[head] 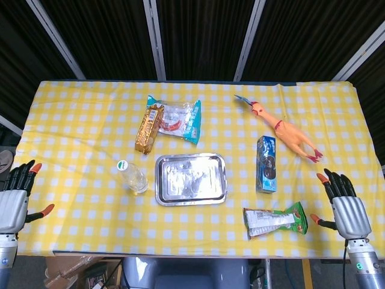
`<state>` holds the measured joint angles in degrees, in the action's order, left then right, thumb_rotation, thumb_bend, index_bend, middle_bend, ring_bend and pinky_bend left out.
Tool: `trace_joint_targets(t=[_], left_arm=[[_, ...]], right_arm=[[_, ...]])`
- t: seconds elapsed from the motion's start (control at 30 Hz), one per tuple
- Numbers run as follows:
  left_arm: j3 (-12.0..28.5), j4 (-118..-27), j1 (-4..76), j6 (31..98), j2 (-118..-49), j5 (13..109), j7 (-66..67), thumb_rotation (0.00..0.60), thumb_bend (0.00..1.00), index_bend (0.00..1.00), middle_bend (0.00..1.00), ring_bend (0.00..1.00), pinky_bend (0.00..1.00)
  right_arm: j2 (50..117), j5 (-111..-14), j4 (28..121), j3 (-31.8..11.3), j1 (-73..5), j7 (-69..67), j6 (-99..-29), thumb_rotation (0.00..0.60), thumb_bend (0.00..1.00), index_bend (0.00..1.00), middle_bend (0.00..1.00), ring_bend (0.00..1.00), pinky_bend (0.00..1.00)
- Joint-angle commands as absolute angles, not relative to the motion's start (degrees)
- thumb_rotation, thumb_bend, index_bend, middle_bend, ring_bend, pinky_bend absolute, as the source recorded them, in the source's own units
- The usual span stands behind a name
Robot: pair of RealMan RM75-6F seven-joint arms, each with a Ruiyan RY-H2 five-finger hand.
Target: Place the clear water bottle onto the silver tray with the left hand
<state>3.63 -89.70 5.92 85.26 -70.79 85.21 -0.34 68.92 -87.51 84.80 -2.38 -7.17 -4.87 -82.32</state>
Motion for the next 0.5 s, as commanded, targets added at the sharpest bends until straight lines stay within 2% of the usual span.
trace_joint_targets(t=[0.03, 0.1, 0.2, 0.27, 0.5], left_arm=[[2.95, -94.85, 8.95, 78.34, -68.19, 85.28, -10.36, 0.6, 0.15, 0.06, 0.03, 0.0, 0.02], [3.54, -96.44, 10.87, 74.88, -68.21, 84.67, -16.6, 0.6, 0.14, 0.07, 0.04, 0.0, 0.02], [5.16, -101.07, 15.94, 64.68, -67.67, 82.36, -34.08, 0.6, 0.14, 0.08, 0.05, 0.0, 0.02], [6.12, -100.62, 18.24, 61.06, -67.6, 81.77, -38.6, 0.6, 0.14, 0.08, 0.04, 0.0, 0.02], [8.41, -98.59, 22.5, 57.16, -73.62, 77.4, -36.02, 0.6, 0.14, 0.08, 0.04, 0.0, 0.02]], right_arm=[[68.97, -87.04, 84.61, -2.35, -7.38, -5.15, -81.48, 0.6, 0.05, 0.11, 0.0, 0.01, 0.0], [68.86, -86.82, 84.76, -2.34, -7.54, -5.49, -80.92, 0.6, 0.05, 0.11, 0.0, 0.01, 0.0], [68.74, -86.86, 84.91, -2.43, -7.8, -6.06, -80.59, 0.6, 0.05, 0.11, 0.0, 0.01, 0.0], [68.71, -86.65, 84.85, -2.47, -7.87, -6.16, -80.32, 0.6, 0.05, 0.11, 0.0, 0.01, 0.0], [68.6, -86.52, 84.75, -2.37, -8.03, -6.77, -79.72, 0.6, 0.05, 0.11, 0.0, 0.01, 0.0]])
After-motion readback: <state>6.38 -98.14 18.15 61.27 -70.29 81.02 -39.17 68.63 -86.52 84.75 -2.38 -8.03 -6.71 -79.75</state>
